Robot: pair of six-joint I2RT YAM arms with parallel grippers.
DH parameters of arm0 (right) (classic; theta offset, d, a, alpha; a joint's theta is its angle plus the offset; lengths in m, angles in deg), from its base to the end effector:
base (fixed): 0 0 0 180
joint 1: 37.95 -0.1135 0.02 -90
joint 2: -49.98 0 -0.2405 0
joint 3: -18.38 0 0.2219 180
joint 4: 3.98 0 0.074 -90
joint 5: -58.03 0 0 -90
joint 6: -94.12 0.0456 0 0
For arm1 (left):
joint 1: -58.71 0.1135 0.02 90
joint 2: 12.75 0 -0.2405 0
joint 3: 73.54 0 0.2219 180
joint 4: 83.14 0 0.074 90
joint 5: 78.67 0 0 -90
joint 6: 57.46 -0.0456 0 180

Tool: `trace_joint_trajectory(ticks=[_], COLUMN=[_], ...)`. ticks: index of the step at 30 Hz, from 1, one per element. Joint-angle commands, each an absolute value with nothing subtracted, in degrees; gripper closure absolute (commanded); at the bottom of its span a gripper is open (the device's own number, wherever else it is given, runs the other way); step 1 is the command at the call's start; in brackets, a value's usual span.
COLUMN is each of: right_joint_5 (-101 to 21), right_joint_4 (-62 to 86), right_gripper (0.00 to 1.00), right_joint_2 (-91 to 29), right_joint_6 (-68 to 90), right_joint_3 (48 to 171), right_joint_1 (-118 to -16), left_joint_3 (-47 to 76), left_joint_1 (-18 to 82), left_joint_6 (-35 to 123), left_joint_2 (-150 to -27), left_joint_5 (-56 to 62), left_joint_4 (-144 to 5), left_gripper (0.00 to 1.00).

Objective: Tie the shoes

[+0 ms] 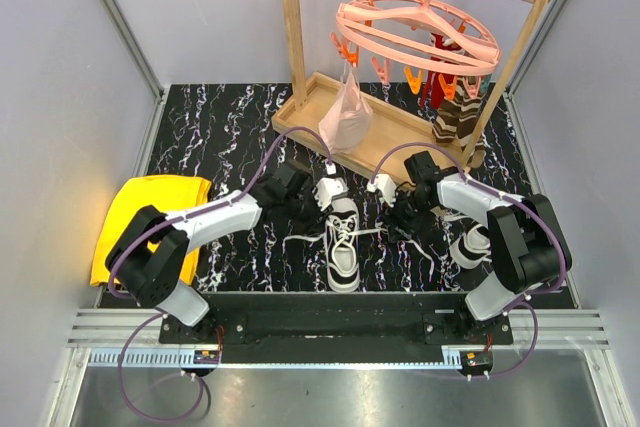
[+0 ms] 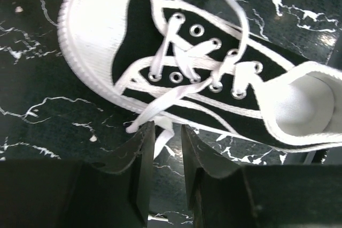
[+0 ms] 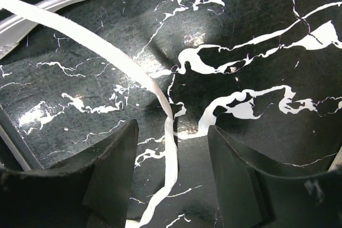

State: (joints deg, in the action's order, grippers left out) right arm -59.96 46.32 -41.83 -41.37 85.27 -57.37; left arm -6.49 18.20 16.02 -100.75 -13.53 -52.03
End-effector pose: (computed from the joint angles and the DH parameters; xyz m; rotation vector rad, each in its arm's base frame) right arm 0.2362 0.1060 0.1499 -1.5370 2.2526 0.5821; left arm 0.2079 -0.2028 0.1835 1.3550 2.0988 -0.7150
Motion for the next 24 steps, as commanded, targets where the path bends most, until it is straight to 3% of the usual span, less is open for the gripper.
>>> trace_joint_trajectory(ticks=[1,8,15,24], right_joint_5=[-59.8,-59.1,-58.5,-57.0], right_joint_4=[46.5,46.7,46.7,47.0], right_gripper=[0.37,0.37,0.36,0.36], right_joint_2=[-41.2,-40.7,-40.3,-38.9], right_joint_6=[-42.7,-43.2,-42.9,-43.3], right_joint_3=[85.5,84.4,84.2,83.1], right_joint_1=[-57.2,-57.2,-57.2,-57.1], left_joint_3=[-4.1,-2.7,-3.0,-1.6], left_joint_1=[20.6,22.0,22.1,22.1], left_joint_6=[17.7,20.4,20.6,22.8], left_joint_2=[-101.0,-103.2,-102.8,-106.3], left_joint_5=[-12.8,-14.9,-19.4,-18.6], left_joint_4=[-52.8,-53.3,-53.6,-54.4], left_gripper=[0.71,0.72,0.63,0.63])
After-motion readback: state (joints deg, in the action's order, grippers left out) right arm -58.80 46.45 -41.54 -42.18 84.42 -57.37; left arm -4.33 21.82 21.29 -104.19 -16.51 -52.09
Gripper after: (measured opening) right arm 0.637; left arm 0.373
